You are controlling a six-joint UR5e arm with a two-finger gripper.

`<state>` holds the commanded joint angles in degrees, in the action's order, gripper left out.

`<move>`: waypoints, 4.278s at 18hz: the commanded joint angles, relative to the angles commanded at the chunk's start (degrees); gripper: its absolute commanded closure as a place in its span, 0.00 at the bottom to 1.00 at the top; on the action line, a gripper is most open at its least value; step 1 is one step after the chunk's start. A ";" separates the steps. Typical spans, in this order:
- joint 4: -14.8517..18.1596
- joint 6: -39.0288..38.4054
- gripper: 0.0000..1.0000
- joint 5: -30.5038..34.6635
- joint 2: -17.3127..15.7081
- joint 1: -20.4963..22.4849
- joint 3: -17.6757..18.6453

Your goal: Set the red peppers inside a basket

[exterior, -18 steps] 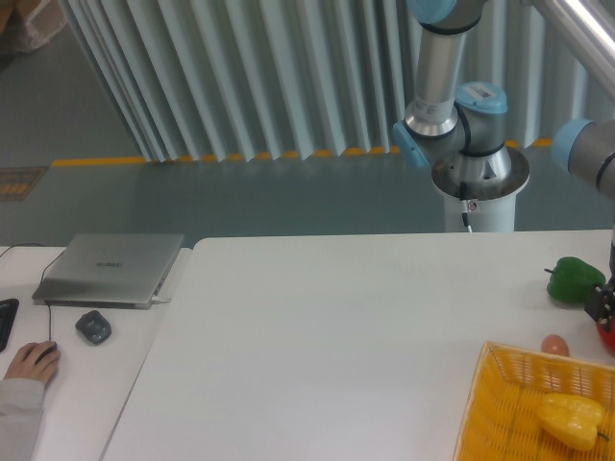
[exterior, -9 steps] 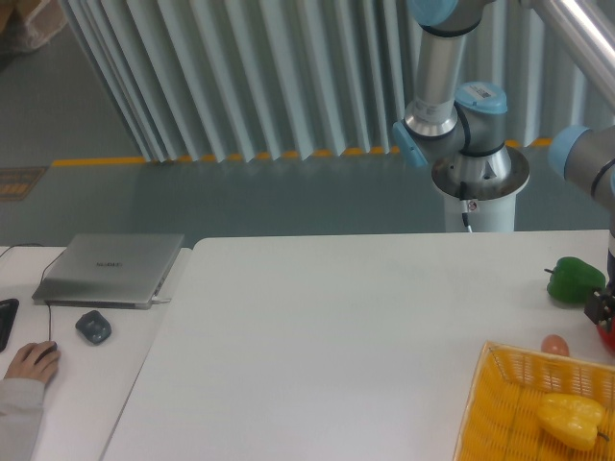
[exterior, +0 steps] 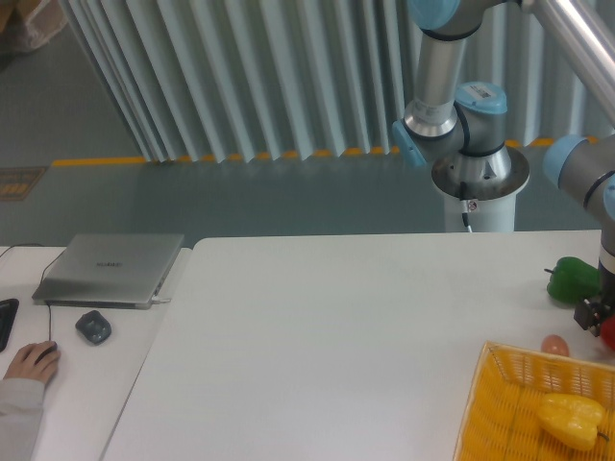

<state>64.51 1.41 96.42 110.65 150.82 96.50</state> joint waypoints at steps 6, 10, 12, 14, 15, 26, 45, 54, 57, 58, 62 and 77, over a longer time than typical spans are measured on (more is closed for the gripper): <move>-0.18 0.26 0.36 0.09 0.26 0.09 -0.09; -0.18 0.35 0.54 0.18 0.00 0.26 -0.18; 0.09 0.53 0.55 -0.43 -0.61 0.44 -0.44; 0.87 0.62 0.55 -2.62 -2.71 0.62 -0.79; 3.40 0.96 0.55 -4.98 -4.81 0.70 -0.97; 9.68 -1.48 0.55 -12.39 -10.48 -3.24 -5.70; -3.69 -13.54 0.28 3.08 9.14 -20.48 -15.03; -2.12 3.31 0.00 2.90 -1.57 -19.25 -13.80; 2.01 15.59 0.00 2.55 -4.48 -16.97 -13.97; 4.37 26.17 0.00 2.55 -4.66 -15.92 -14.06; 10.02 56.17 0.00 -1.55 -5.62 -11.09 -14.76; 17.84 99.93 0.00 -3.43 -5.98 -4.57 -16.35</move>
<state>82.35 101.34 92.98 104.68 146.25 80.16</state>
